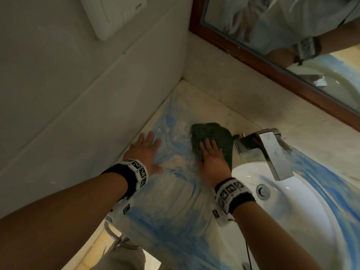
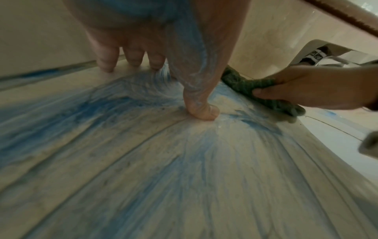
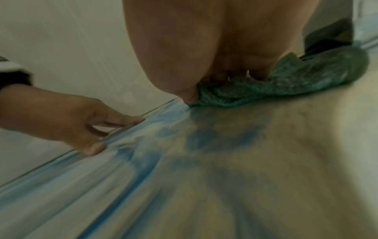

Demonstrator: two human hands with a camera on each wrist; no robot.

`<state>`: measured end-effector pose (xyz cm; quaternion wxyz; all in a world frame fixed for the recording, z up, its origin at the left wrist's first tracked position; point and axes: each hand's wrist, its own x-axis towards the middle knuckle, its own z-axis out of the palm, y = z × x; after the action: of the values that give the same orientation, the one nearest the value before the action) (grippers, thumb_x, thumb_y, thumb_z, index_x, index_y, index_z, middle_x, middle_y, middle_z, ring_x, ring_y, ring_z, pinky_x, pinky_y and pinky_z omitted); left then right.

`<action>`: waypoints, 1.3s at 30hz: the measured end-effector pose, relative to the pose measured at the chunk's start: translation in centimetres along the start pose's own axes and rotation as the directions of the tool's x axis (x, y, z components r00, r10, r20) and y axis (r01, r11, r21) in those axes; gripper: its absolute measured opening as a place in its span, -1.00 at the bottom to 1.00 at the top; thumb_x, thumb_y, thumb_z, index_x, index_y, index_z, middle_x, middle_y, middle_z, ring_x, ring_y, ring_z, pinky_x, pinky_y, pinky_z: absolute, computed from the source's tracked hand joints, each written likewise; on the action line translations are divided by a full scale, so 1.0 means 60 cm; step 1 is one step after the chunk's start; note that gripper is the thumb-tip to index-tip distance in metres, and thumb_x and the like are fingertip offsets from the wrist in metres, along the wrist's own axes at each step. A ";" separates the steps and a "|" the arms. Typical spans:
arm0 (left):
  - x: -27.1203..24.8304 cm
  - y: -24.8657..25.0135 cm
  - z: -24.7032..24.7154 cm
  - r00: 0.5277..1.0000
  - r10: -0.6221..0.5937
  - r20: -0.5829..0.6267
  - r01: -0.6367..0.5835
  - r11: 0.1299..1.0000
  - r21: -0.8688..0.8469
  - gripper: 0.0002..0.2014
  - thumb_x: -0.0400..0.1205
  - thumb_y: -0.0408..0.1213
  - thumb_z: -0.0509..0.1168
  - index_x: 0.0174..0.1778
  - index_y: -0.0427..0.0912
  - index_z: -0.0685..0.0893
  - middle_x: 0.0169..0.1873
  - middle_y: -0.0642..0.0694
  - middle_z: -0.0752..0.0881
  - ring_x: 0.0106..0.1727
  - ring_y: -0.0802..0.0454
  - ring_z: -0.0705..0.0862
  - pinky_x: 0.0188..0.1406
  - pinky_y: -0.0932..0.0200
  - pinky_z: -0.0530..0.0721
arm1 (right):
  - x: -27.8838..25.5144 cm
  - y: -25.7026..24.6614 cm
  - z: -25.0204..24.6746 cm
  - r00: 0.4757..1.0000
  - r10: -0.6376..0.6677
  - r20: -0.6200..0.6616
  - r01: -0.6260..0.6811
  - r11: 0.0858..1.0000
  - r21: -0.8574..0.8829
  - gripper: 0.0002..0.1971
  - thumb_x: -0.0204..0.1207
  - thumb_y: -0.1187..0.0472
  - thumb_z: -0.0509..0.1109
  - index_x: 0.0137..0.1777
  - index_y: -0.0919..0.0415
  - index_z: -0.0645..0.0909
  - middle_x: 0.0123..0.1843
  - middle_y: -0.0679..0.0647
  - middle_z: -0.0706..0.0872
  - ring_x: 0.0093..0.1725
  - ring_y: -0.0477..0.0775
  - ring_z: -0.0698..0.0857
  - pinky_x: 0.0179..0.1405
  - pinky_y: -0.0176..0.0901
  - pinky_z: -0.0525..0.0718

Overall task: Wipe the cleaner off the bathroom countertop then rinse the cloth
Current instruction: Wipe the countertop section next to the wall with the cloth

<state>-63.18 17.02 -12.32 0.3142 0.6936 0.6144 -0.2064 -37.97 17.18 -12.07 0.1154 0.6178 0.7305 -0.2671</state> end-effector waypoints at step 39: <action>-0.002 0.001 -0.002 1.000 0.017 0.003 -0.017 0.999 0.041 0.10 0.49 0.32 0.34 0.70 0.04 -0.27 0.66 -0.07 -0.40 0.69 -0.19 -0.29 0.66 -0.26 0.04 | 0.036 -0.044 -0.015 0.990 -0.128 0.054 0.131 0.991 -0.041 -0.37 0.71 0.10 0.09 0.73 0.13 -0.02 0.76 0.04 -0.09 0.73 0.11 -0.13 0.67 0.11 -0.14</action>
<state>-63.18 17.02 -12.11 0.3025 0.7050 0.6036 -0.2171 -40.81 19.24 -11.75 0.1301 0.5593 0.7716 -0.2735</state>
